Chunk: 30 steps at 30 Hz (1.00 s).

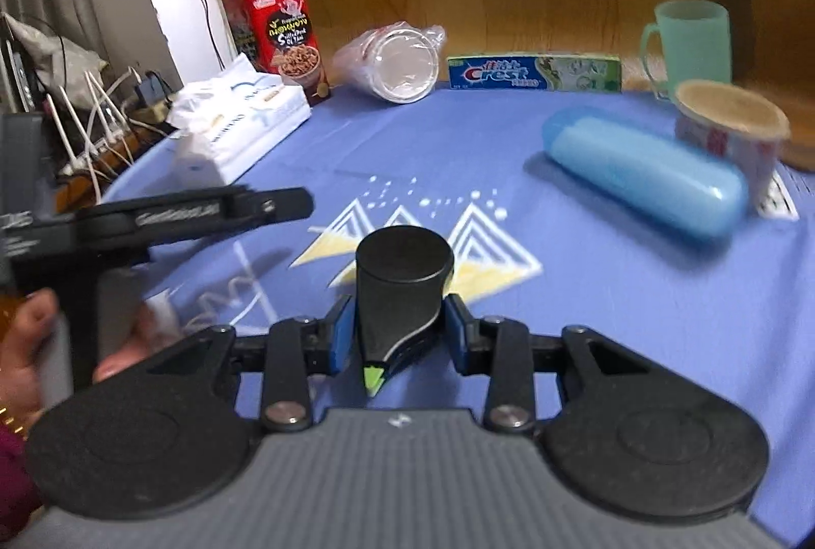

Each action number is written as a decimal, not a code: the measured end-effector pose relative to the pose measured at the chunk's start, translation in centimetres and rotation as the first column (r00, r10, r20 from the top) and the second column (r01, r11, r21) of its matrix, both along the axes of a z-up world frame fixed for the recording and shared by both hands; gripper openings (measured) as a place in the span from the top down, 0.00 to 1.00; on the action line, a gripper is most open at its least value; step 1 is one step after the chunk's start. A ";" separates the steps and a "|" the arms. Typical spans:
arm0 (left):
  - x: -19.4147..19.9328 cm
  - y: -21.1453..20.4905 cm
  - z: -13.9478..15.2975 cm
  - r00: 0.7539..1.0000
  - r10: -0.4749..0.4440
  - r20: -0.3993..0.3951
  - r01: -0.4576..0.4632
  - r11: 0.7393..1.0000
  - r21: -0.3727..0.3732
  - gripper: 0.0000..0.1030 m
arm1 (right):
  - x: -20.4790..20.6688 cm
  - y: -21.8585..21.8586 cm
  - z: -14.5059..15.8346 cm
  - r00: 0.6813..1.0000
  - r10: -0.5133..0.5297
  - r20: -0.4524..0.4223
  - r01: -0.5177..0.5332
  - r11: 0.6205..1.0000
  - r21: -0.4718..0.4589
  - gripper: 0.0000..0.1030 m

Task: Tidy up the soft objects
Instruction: 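Carry the correction tape into the gold tin and open the right gripper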

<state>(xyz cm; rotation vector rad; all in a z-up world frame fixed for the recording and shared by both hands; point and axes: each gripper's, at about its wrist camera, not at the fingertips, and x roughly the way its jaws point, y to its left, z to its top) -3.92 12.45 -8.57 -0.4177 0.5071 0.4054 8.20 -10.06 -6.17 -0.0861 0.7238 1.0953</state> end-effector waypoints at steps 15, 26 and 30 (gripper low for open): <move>2.6 -5.7 0.8 0.935 -0.348 -0.063 0.290 0.857 -0.427 0.65 | -1.1 -3.9 -1.0 0.995 -0.010 -0.102 0.021 0.994 0.109 0.61; 10.1 -15.7 8.1 0.819 -0.572 0.041 0.560 0.781 -0.276 0.70 | -0.7 -11.8 3.0 0.965 -0.230 0.123 0.196 0.951 0.238 0.61; 14.1 -21.7 9.0 0.737 -0.674 0.051 0.667 0.714 -0.211 0.69 | 0.2 -16.4 3.7 0.908 -0.378 0.179 0.328 0.909 0.258 0.61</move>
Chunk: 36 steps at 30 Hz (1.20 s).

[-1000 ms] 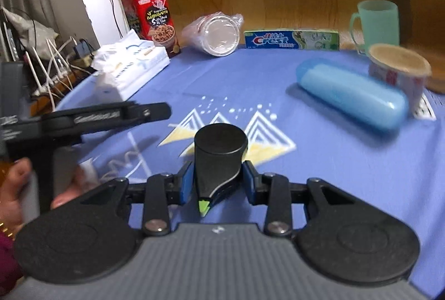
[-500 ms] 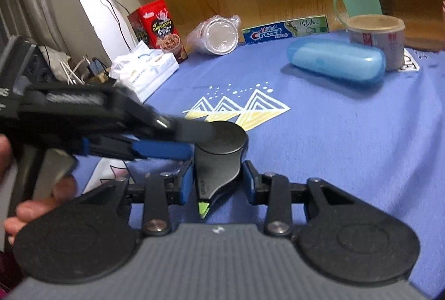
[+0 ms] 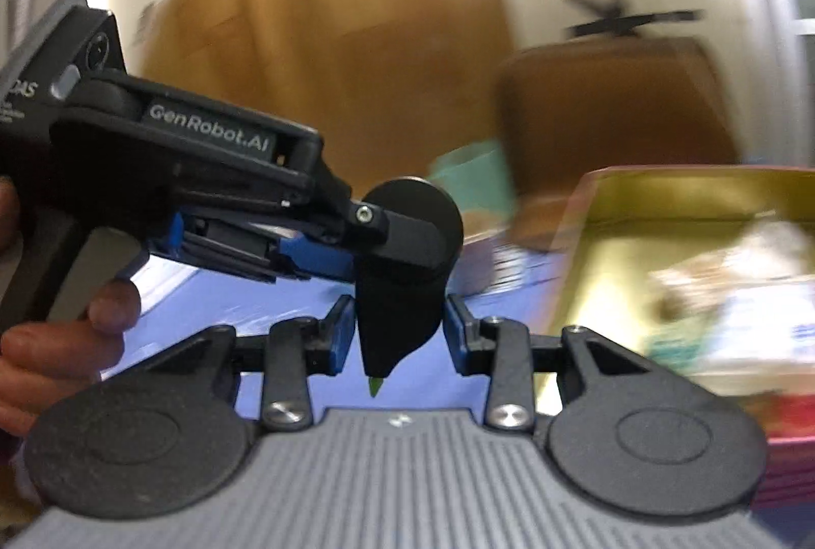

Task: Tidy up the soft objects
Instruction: 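Carry the correction tape into the gold tin and open the right gripper, then move the right gripper from the tin to the light-blue plastic case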

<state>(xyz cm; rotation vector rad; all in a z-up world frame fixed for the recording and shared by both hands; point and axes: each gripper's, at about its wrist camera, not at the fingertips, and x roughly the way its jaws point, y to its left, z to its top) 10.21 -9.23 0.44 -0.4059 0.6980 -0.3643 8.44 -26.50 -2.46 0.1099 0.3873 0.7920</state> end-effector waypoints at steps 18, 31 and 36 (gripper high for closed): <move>2.1 -4.4 -1.8 0.999 0.043 0.031 -0.048 0.983 0.179 0.56 | 3.5 -7.9 -1.5 0.937 -0.350 -0.023 0.350 0.936 0.030 0.55; -3.2 1.6 -2.1 0.967 0.241 0.084 -0.254 0.880 0.401 0.46 | 1.7 -3.8 0.6 0.970 -0.241 -0.027 0.242 0.969 0.054 0.55; -4.1 5.8 -3.7 0.941 0.332 0.060 -0.326 0.847 0.421 0.46 | 0.9 0.0 0.9 0.988 -0.156 -0.013 0.156 0.988 0.014 0.55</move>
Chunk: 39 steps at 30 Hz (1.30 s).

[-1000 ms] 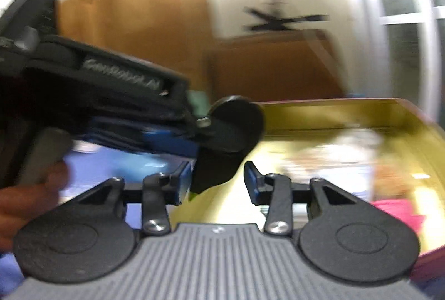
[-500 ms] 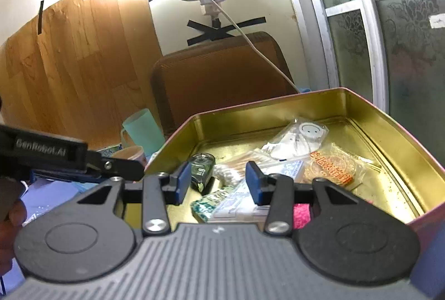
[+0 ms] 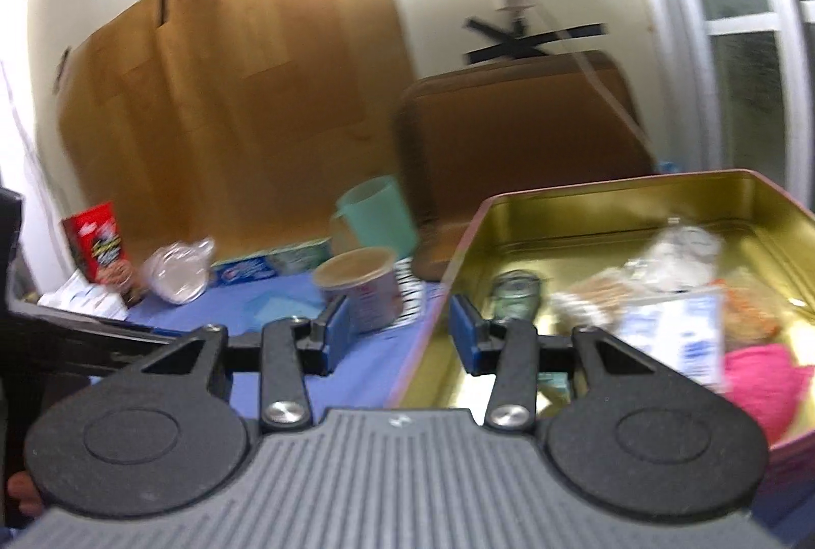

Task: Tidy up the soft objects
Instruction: 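Move the right gripper from the tin to the light-blue plastic case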

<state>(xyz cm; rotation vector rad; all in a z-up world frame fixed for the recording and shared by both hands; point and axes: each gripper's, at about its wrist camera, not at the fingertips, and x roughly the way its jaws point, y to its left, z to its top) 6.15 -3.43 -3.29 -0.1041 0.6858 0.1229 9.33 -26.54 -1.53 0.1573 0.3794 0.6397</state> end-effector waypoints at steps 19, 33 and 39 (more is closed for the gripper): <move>-1.5 10.8 -5.3 0.964 0.259 -0.053 -0.256 0.965 0.055 0.39 | 1.6 10.7 -1.8 0.978 0.194 -0.073 -0.203 0.967 -0.153 0.47; -1.5 11.6 -6.2 0.957 0.290 -0.003 -0.288 0.954 0.088 0.22 | 7.2 12.7 -4.0 0.971 0.102 -0.218 -0.130 0.984 -0.120 0.24; -1.5 11.6 -6.2 0.957 0.290 -0.001 -0.288 0.954 0.087 0.22 | 8.4 13.1 -4.5 0.954 0.119 -0.274 -0.143 0.987 -0.069 0.24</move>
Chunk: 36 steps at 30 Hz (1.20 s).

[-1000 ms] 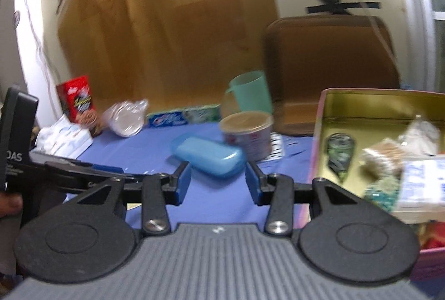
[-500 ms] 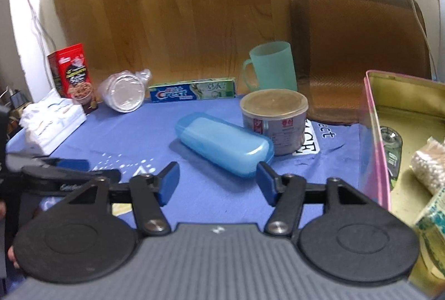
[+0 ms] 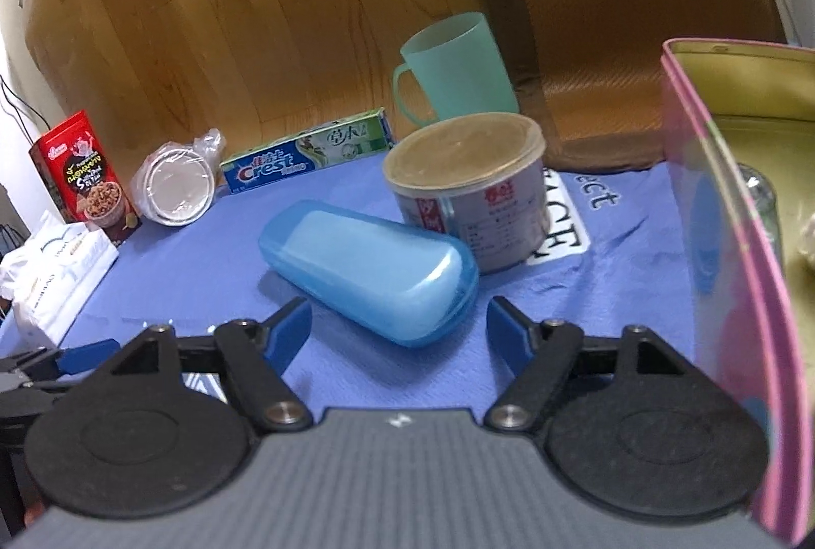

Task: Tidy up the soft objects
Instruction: 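Move the right gripper from the tin to the light-blue plastic case, then close the right gripper around the light-blue plastic case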

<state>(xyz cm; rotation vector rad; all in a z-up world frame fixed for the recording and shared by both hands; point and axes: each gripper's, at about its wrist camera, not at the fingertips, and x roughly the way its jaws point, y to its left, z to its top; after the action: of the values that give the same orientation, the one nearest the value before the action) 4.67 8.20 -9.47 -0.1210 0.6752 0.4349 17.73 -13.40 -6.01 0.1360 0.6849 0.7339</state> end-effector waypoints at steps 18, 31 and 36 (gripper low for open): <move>0.0 0.0 0.0 1.000 0.002 0.004 -0.002 1.000 -0.003 0.22 | -1.8 2.6 1.3 0.984 0.118 0.135 -0.108 0.991 -0.075 0.25; 0.0 0.0 0.0 1.000 0.004 0.003 -0.004 1.000 0.000 0.21 | 0.2 6.1 -0.4 0.987 0.122 0.106 -0.106 0.983 -0.149 0.24; 0.0 0.2 0.1 1.000 0.002 0.002 -0.002 1.000 0.001 0.20 | -0.2 6.1 -0.3 0.982 0.138 0.126 -0.117 0.980 -0.159 0.45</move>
<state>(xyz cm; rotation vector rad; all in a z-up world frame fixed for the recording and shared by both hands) 4.67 8.36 -9.41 -0.1215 0.6730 0.4367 17.49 -7.26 -6.36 -0.0978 0.6195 0.8032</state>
